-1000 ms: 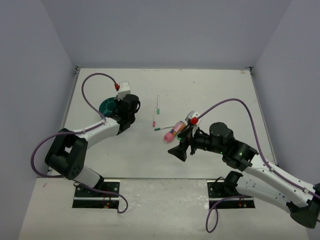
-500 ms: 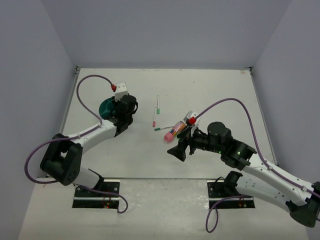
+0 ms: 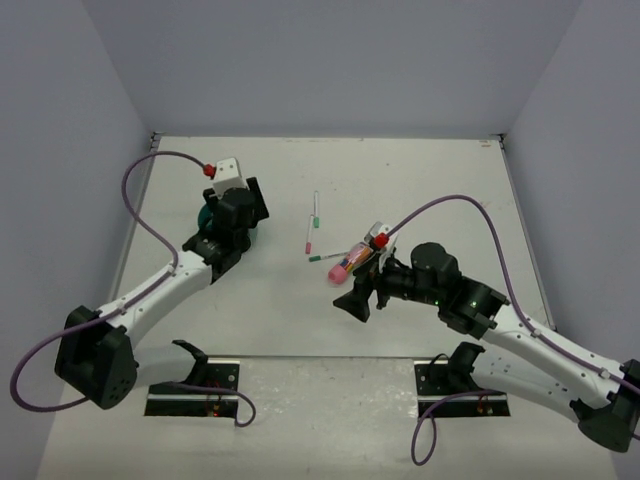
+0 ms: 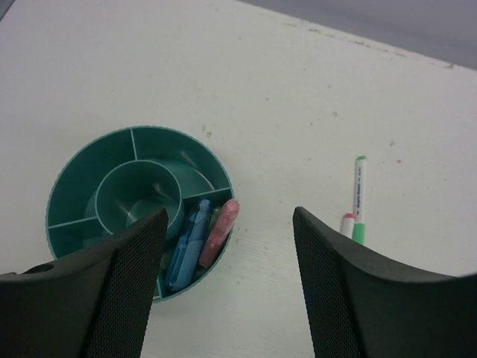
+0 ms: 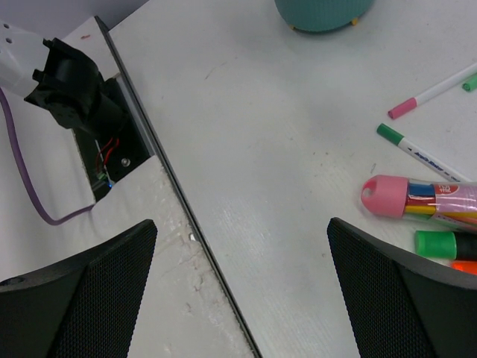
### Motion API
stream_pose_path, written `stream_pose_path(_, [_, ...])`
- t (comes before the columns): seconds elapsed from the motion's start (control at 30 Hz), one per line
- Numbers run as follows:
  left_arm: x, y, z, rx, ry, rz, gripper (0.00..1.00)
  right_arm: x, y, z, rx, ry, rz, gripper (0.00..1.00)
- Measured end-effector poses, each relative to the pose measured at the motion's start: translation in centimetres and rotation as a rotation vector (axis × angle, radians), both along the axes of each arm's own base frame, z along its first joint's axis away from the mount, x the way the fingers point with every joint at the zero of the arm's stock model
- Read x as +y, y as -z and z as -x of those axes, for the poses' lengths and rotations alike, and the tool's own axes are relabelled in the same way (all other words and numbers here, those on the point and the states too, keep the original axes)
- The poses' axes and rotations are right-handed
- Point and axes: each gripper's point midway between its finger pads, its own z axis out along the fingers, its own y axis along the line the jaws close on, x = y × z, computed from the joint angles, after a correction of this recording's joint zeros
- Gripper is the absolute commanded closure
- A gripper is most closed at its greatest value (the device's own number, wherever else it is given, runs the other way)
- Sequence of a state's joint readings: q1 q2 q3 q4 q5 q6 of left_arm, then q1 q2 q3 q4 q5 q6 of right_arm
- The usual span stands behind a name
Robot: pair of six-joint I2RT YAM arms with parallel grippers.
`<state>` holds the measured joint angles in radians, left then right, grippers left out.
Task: Sort the stationery into containers
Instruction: Place the pen in the storage box, then pick up the stationery from the center of the board.
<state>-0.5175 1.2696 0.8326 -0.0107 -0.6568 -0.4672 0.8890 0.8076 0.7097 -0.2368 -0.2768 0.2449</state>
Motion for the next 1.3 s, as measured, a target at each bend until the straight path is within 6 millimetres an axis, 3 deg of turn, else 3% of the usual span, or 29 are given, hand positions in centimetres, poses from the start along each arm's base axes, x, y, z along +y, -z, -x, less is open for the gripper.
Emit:
stream_pose_path(0.03, [-0.1,-1.0,0.2,-0.017,0.009,0.017,0.29,0.0,0.1,-0.1,0.003,0.003,0.003,0.01])
stream_pose_path(0.1, [-0.2,-3.0,0.6,-0.055,0.025,0.048,0.44,0.1,0.4,-0.2,0.008,0.008,0.01,0.01])
stream_pose_path(0.2, [-0.5,-5.5,0.9,-0.097,0.054,0.082,0.49,0.2,0.7,-0.6,0.014,0.023,0.018,0.01])
stream_pose_path(0.23, [-0.7,-6.1,1.0,-0.104,0.063,0.09,0.45,0.2,0.7,-0.7,0.015,0.029,0.019,0.01])
stream_pose_path(0.33, [-1.2,-7.1,2.1,-0.103,0.12,0.122,0.07,-0.1,0.8,-1.7,0.02,0.101,0.021,0.01])
stream_pose_path(0.47, [-1.3,-9.6,4.7,-0.139,0.195,0.183,0.0,-0.9,1.7,-4.0,0.051,0.264,0.043,0.01])
stream_pose_path(0.6, [-0.8,-11.4,7.2,-0.163,0.239,0.211,0.0,-1.4,4.6,-6.7,0.155,0.45,0.149,0.01])
stream_pose_path(0.8, [0.0,-10.8,9.8,-0.104,0.271,0.196,0.0,-2.4,8.2,-9.9,0.259,0.712,0.314,0.01])
stream_pose_path(1.03, [0.6,-10.3,12.8,-0.09,0.342,0.174,0.0,-5.1,7.9,-12.2,0.286,1.003,0.298,0.01])
stream_pose_path(1.17, [0.0,-8.0,13.5,-0.049,0.401,0.16,0.0,-4.6,7.8,-14.2,0.24,1.033,0.348,0.01])
stream_pose_path(1.3, [-0.9,-4.9,13.9,0.035,0.455,0.144,0.0,-4.5,8.3,-15.1,0.163,0.907,0.477,0.01])
